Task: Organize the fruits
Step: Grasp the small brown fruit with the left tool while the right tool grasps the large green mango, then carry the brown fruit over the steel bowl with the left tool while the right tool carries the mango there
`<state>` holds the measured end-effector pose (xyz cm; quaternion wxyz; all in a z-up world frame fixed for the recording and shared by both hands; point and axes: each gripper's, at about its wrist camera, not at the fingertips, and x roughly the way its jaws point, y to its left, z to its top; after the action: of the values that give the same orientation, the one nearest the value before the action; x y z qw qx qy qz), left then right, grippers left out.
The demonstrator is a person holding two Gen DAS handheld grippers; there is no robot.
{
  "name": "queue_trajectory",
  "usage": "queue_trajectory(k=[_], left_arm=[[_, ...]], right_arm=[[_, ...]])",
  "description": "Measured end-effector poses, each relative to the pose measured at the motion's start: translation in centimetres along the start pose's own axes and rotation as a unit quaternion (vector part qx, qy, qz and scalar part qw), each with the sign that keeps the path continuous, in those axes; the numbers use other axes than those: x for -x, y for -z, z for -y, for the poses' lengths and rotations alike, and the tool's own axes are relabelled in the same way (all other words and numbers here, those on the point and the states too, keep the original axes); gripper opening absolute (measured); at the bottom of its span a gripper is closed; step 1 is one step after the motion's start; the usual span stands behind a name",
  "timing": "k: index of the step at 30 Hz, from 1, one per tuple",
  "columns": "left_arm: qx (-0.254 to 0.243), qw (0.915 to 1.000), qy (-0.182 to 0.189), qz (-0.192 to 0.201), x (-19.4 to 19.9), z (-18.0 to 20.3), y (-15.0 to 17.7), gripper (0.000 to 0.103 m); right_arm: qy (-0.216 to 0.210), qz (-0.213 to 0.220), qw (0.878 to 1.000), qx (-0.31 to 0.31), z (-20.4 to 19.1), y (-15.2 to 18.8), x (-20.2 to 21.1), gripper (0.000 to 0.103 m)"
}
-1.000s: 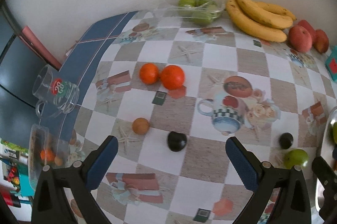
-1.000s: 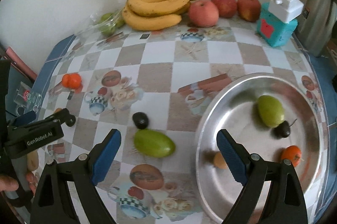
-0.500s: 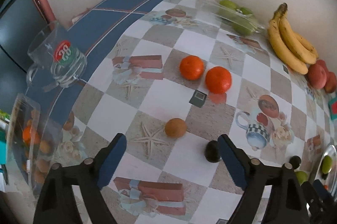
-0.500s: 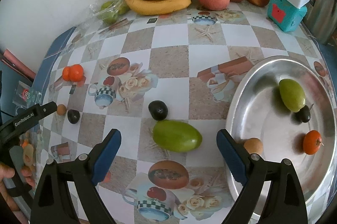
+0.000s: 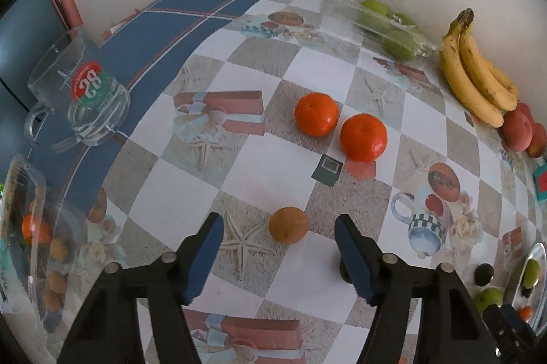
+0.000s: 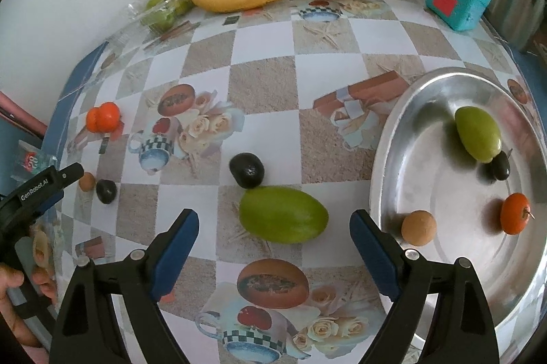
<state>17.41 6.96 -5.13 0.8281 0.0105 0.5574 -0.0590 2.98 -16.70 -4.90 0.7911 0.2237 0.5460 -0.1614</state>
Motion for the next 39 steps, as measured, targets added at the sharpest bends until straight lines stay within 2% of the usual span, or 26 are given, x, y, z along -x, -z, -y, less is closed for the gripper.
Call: queue_trajectory(k=[11,12,13,14,18,20,27,39], left_arm=[[-0.003,1.0000,-0.004,0.002,-0.9,0.6,-0.2,0.047],[-0.003,1.0000,-0.004,0.002,-0.9,0.6,-0.2,0.043],[-0.001,1.0000,-0.004,0.002,-1.0,0.5,-0.2,0.041],[0.001,1.0000,-0.004,0.002,-1.0,0.5,-0.2,0.038],[-0.001,1.0000,-0.001,0.003,-1.0,0.6,-0.2,0.026],[-0.003,1.0000,-0.001,0.004,-0.9,0.7,-0.2,0.026],[0.000,1.0000,0.003,0.003,-0.6,0.7,-0.2,0.026],[0.006,0.9998,-0.006,0.020,1.6,0.1,-0.5,0.026]], right_arm=[[0.003,-0.007,1.000,-0.005,-0.1,0.1,-0.2,0.086],[0.005,-0.007,1.000,-0.005,-0.1,0.1,-0.1,0.085],[0.005,-0.007,1.000,-0.005,-0.1,0.1,-0.1,0.076],[0.005,-0.007,1.000,-0.006,-0.1,0.1,-0.1,0.074],[0.008,-0.008,1.000,-0.002,-0.2,0.1,-0.4,0.073],[0.010,-0.007,1.000,0.000,-0.2,0.1,-0.4,0.067],[0.018,-0.009,1.000,0.001,-0.1,0.1,-0.7,0.059],[0.018,-0.005,1.000,0.004,0.0,0.0,-0.6,0.058]])
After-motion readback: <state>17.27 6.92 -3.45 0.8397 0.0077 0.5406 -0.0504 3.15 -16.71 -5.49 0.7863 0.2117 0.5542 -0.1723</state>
